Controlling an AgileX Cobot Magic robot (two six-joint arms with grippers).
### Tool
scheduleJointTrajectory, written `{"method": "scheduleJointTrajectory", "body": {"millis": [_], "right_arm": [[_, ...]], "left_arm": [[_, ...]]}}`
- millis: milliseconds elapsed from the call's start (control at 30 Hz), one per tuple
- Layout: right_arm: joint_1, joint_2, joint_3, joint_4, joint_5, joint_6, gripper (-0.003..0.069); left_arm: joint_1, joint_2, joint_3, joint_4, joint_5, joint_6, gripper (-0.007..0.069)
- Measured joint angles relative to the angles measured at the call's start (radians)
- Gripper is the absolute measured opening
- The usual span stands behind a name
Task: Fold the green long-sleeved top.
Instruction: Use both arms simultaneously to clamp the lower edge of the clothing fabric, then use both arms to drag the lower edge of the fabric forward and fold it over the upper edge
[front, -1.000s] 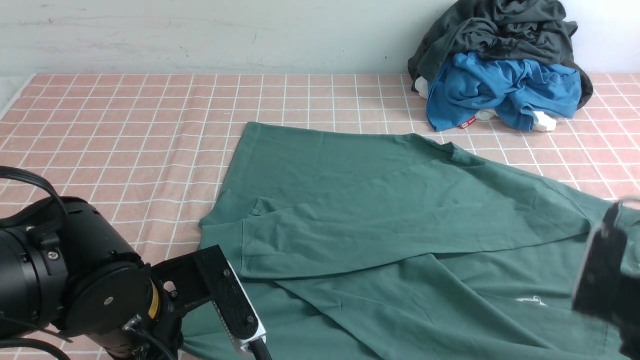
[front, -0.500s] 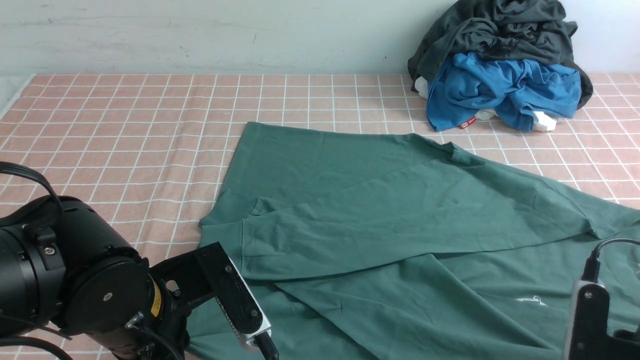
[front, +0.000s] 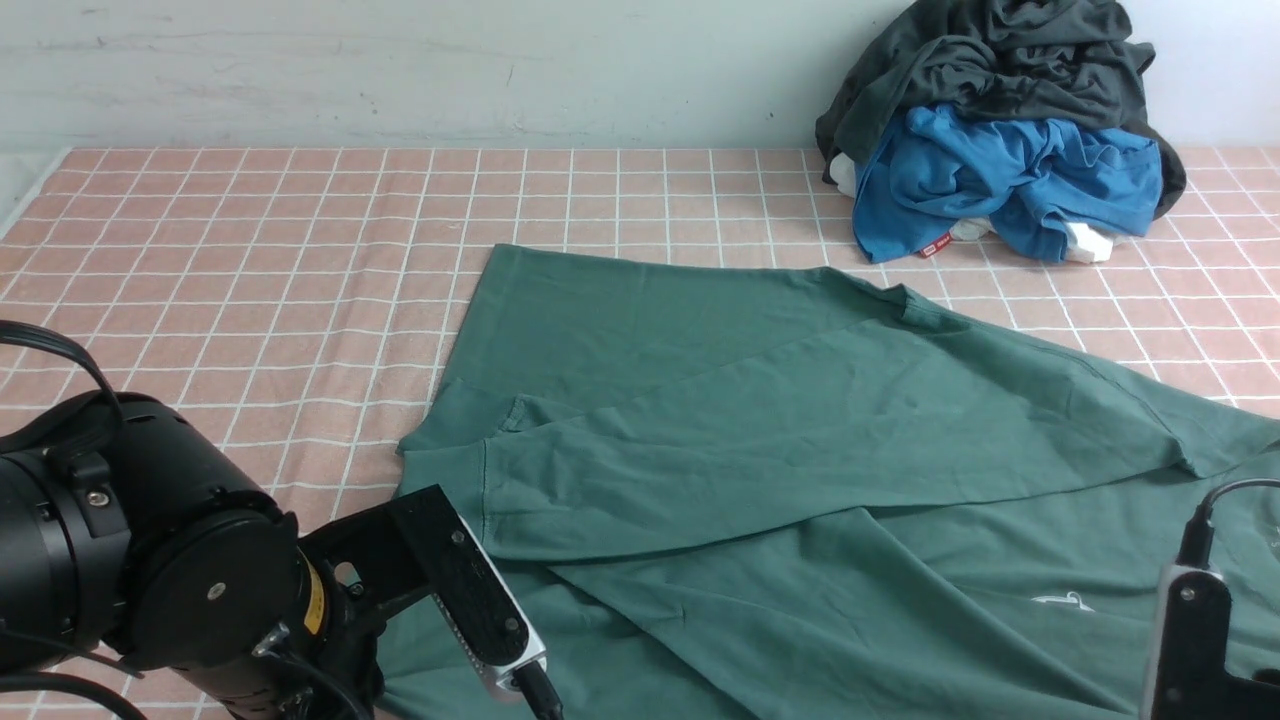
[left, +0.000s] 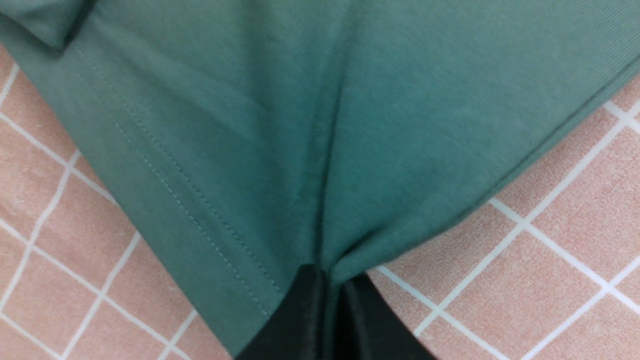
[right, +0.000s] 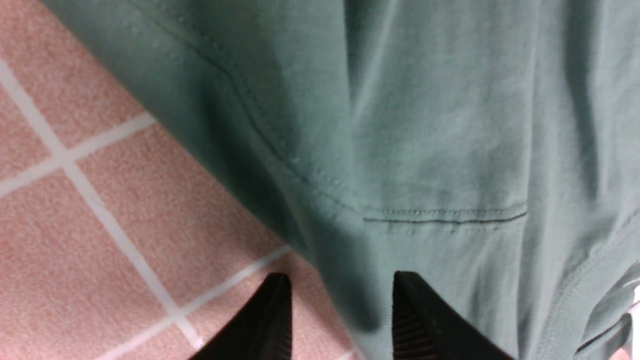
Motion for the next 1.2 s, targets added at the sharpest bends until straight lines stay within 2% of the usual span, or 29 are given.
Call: {"method": "scheduleJointTrajectory", "body": {"millis": [133, 233, 333, 400, 500, 533, 867, 1100, 1200], "right_arm": [[0.000, 0.039, 0.000, 0.010, -0.012, 0.000, 0.0320], [0.000, 0.052, -0.003, 0.005, -0.033, 0.019, 0.0295], [0.000, 0.053, -0.003, 0.012, -0.035, 0.064, 0.0216], [0.000, 0.047, -0.004, 0.029, -0.024, 0.109, 0.0118], [0.000, 0.005, -0.026, 0.043, 0.049, 0.139, 0.0015], [0.000, -0.012, -0.035, 0.044, 0.068, 0.143, 0.0007], [0.000, -0.117, -0.240, 0.071, 0.333, 0.138, -0.0005], [-0.023, -0.021, -0.426, 0.061, 0.333, 0.114, -0.0005], [-0.098, 0.108, -0.549, 0.060, 0.287, 0.110, -0.0005]], "left_arm": [[0.000, 0.000, 0.000, -0.008, 0.000, 0.000, 0.0009], [0.000, 0.000, -0.005, -0.020, 0.000, 0.000, 0.0009], [0.000, 0.000, -0.019, -0.038, 0.004, 0.000, 0.0009], [0.000, 0.000, -0.036, -0.053, 0.023, 0.000, 0.0009], [0.000, 0.000, -0.066, -0.059, 0.069, -0.004, 0.0009], [0.000, 0.000, -0.073, -0.060, 0.080, -0.005, 0.0009], [0.006, -0.028, -0.270, -0.024, 0.132, -0.105, 0.0009], [0.121, 0.118, -0.566, -0.009, 0.080, -0.172, 0.0009], [0.190, 0.246, -0.731, -0.008, 0.070, -0.178, 0.0009]]}}
